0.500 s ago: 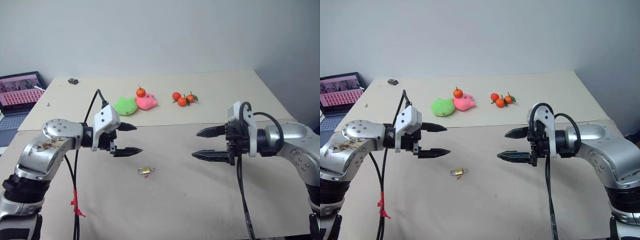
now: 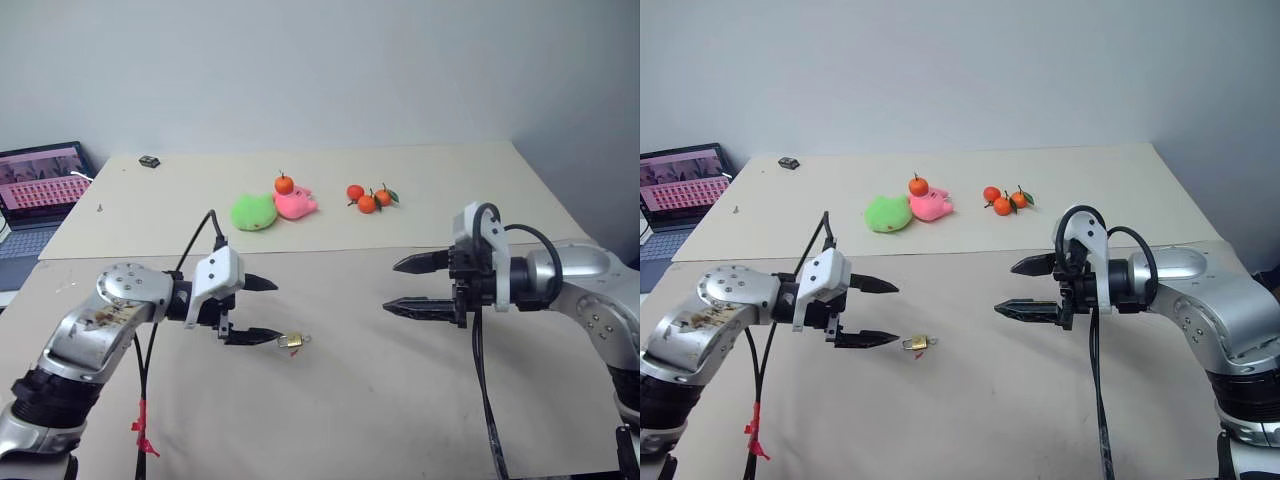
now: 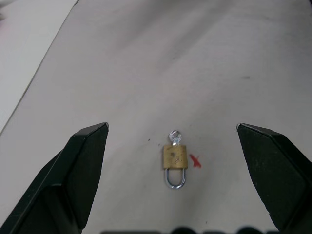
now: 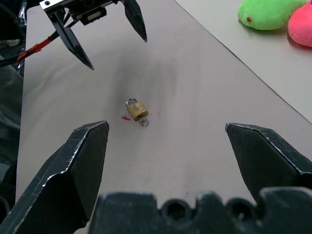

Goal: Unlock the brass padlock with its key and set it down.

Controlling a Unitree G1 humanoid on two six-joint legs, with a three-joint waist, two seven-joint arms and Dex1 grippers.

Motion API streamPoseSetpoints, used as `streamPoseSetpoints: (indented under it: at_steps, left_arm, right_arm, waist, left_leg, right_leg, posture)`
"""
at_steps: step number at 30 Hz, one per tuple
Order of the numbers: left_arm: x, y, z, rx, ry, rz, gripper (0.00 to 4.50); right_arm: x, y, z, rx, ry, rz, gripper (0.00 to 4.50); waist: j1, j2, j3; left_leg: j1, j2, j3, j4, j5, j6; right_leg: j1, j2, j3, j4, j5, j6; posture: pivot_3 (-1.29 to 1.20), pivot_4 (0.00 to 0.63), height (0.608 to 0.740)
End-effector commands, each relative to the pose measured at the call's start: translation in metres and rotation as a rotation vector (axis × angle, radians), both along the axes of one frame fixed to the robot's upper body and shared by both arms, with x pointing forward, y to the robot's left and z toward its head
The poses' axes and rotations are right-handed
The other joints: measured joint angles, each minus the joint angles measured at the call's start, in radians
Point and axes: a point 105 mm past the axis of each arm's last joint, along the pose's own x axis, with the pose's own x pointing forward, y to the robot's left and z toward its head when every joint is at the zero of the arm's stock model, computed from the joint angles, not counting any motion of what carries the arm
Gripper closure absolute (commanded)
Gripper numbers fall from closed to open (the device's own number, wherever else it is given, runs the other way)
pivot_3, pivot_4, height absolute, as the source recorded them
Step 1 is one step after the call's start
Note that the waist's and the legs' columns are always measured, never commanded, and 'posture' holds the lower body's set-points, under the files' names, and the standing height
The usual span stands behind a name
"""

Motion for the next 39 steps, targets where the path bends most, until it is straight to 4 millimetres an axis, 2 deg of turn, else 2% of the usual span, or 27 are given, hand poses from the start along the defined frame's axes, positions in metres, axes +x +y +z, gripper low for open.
streamPoseSetpoints:
  at_steps: [1,10,19,30,39]
  left_arm:
    - [-0.001,-0.004,-0.002,-0.002,-0.039,-0.006,0.01]
    - [-0.003,-0.002,-0.032,0.024,-0.010,0.041,0.01]
    - [0.010,-0.004,-0.061,0.049,-0.025,0.070,0.01]
    - [0.028,-0.006,-0.072,0.050,-0.040,0.056,0.01]
    - [0.027,-0.018,-0.077,0.038,-0.042,0.031,0.01]
  right_arm:
    - [-0.006,0.002,0.007,0.012,-0.043,0.010,0.00]
    - [-0.010,-0.001,0.004,-0.016,-0.028,0.016,0.00]
    - [-0.010,-0.005,0.005,-0.028,-0.035,-0.001,0.00]
    - [-0.008,-0.010,0.010,-0.041,-0.059,-0.031,0.00]
    - [-0.009,-0.011,0.010,-0.044,-0.065,-0.046,0.00]
  waist:
    - [0.000,0.000,0.000]
    - [-0.003,-0.002,0.002]
    - [-0.003,-0.003,0.002]
    - [-0.004,-0.002,0.002]
    - [-0.002,-0.001,0.001]
  left_leg:
    - [0.000,0.000,0.000,0.000,0.000,0.000]
    - [0.001,0.000,0.000,0.001,-0.001,0.001]
    - [0.001,0.000,0.000,0.000,-0.001,0.001]
    - [0.000,0.000,0.000,0.000,-0.001,0.002]
    - [-0.001,0.000,0.000,0.001,-0.002,0.003]
  right_leg:
    - [0.000,0.000,0.000,0.000,0.000,0.000]
    - [0.001,0.000,0.000,0.001,0.000,0.000]
    - [0.001,0.000,0.000,0.000,0.000,0.000]
    - [0.000,0.000,0.000,0.000,0.000,0.000]
    - [0.001,0.000,0.000,0.000,0.000,0.000]
  posture:
    - [0.00,0.150,0.661]
    - [0.00,0.150,0.661]
    - [0.00,0.150,0.661]
    - [0.00,0.150,0.661]
    - [0.00,0.150,0.661]
